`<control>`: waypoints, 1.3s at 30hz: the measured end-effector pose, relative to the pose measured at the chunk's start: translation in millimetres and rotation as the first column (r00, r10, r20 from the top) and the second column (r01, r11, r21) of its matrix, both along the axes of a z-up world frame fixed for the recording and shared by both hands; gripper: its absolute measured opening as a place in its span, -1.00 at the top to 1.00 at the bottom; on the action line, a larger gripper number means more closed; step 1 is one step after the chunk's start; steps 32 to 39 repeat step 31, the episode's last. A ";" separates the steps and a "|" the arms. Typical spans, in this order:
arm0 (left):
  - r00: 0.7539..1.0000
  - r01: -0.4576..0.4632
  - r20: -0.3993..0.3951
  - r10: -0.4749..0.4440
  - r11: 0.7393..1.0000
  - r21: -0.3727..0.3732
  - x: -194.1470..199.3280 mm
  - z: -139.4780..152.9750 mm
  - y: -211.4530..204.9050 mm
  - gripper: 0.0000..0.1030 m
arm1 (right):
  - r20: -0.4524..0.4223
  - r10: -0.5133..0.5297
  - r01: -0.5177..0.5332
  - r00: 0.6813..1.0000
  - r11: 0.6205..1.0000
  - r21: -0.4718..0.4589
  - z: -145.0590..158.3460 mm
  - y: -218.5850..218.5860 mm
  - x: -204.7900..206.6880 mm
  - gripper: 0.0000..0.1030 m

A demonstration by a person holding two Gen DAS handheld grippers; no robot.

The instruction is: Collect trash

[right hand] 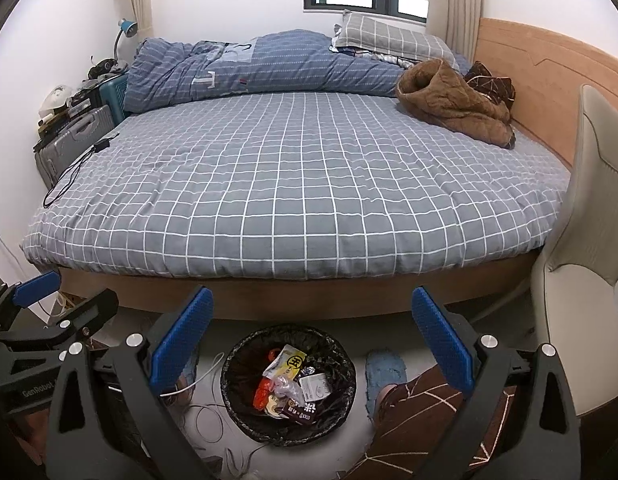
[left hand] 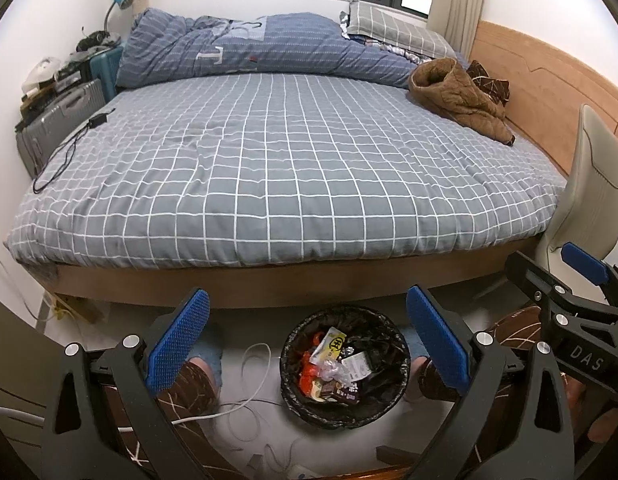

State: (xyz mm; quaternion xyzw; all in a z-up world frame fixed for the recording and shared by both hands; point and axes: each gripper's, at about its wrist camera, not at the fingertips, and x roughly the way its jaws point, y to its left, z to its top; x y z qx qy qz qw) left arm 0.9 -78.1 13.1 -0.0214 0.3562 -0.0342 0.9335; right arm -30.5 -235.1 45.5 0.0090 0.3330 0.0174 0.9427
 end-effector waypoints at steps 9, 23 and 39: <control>1.000 -0.026 -0.002 0.026 0.999 0.025 0.4 -1.0 -1.0 -0.89 | -0.003 -0.001 0.001 1.000 1.000 0.000 -1.0 0.8 -0.1 -0.85; 1.000 -0.024 -0.011 0.024 1.000 0.019 -0.1 -2.6 -1.7 -0.89 | -0.006 -0.002 0.002 1.000 1.000 0.001 -3.6 4.7 -1.3 -0.85; 1.000 -0.019 -0.007 0.019 1.000 0.016 0.6 -2.7 -2.1 -0.89 | -0.007 -0.001 0.001 1.000 1.000 0.001 -3.6 3.7 -0.8 -0.85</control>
